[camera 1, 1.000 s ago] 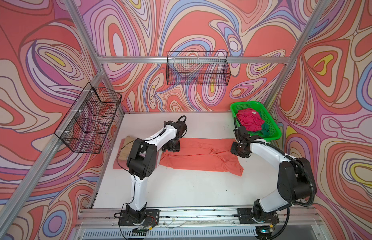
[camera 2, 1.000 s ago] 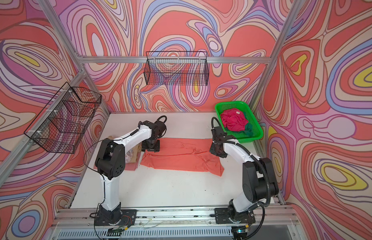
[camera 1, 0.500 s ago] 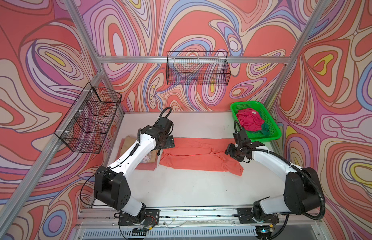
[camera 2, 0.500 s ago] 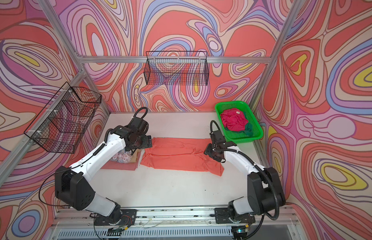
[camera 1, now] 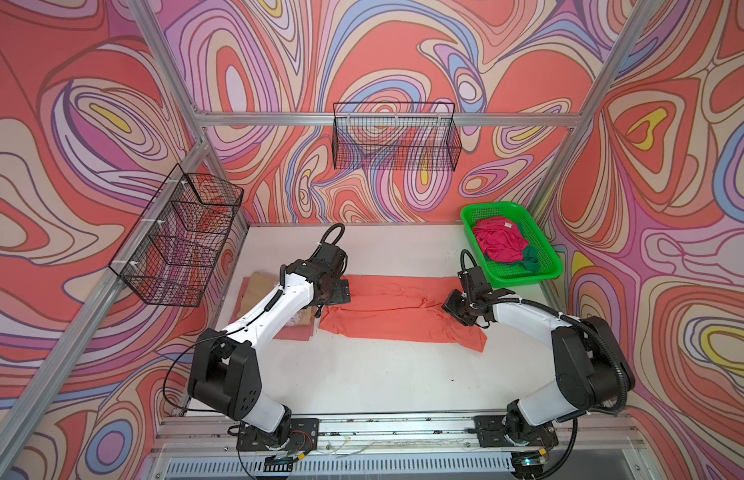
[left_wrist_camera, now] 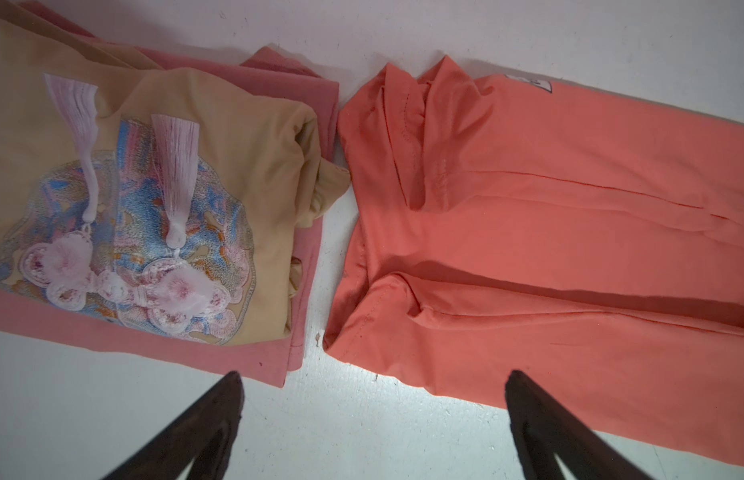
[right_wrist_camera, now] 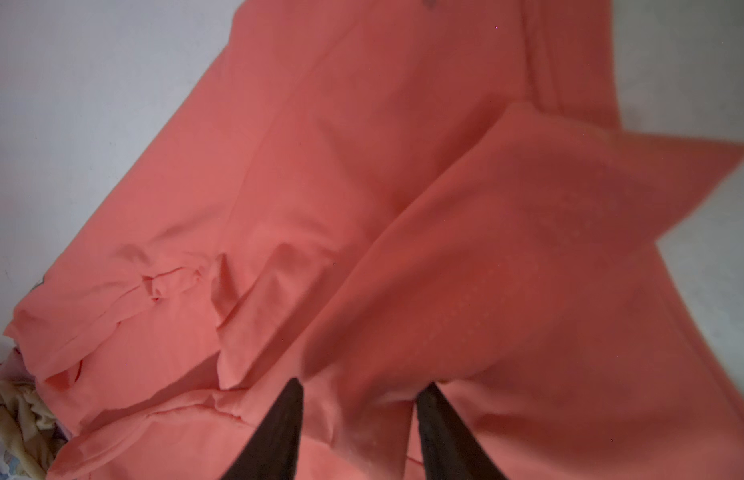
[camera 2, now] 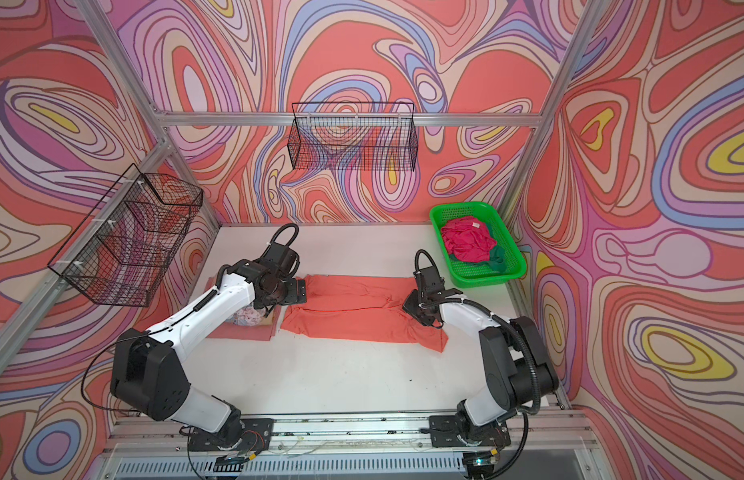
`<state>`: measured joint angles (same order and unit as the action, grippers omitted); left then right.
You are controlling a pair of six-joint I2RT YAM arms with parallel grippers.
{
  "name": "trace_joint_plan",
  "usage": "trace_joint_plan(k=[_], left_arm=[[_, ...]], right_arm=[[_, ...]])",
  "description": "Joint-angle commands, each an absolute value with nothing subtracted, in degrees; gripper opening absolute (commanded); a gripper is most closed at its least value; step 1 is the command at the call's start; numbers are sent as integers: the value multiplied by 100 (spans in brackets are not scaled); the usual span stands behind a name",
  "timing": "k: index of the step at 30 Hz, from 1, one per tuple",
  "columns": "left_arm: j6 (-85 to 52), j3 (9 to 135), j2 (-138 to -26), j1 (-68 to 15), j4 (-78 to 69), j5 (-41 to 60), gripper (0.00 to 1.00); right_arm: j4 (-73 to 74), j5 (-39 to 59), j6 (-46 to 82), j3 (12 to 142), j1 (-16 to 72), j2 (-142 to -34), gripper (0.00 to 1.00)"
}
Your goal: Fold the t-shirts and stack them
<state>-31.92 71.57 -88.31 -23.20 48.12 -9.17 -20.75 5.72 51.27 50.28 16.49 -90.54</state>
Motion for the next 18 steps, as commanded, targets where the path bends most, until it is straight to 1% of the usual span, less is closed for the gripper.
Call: trace_joint_plan(k=[1,3,7,12,13,16,18], left_arm=[[-3153,7154,-8903,-2299,4777,-844,100],[-3147,7147,-8913,-2286,4751,-807,100],[-3164,7159,-8978,-2266,4751,-713,100],[-3174,7172,-9022,-2194,4737,-567,100],[-3176,7164,-9020,-2184,4728,-547,100],[-3181,7163,-9028,-2170,4726,-488,100],[-3189,7155,-9030,-2162,4735,-444,100]], right_arm=[[-1972,520,5133,5275,1671,-9231,37],[-2002,509,5128,5428,1670,-9261,35],[-2265,408,5077,6033,1675,-9489,35],[-2541,459,4918,6922,1635,-10199,37],[-2689,494,4885,7155,1600,-10407,39],[-3279,615,4682,7983,1534,-10841,51],[-3787,514,4534,8476,1537,-10937,54]])
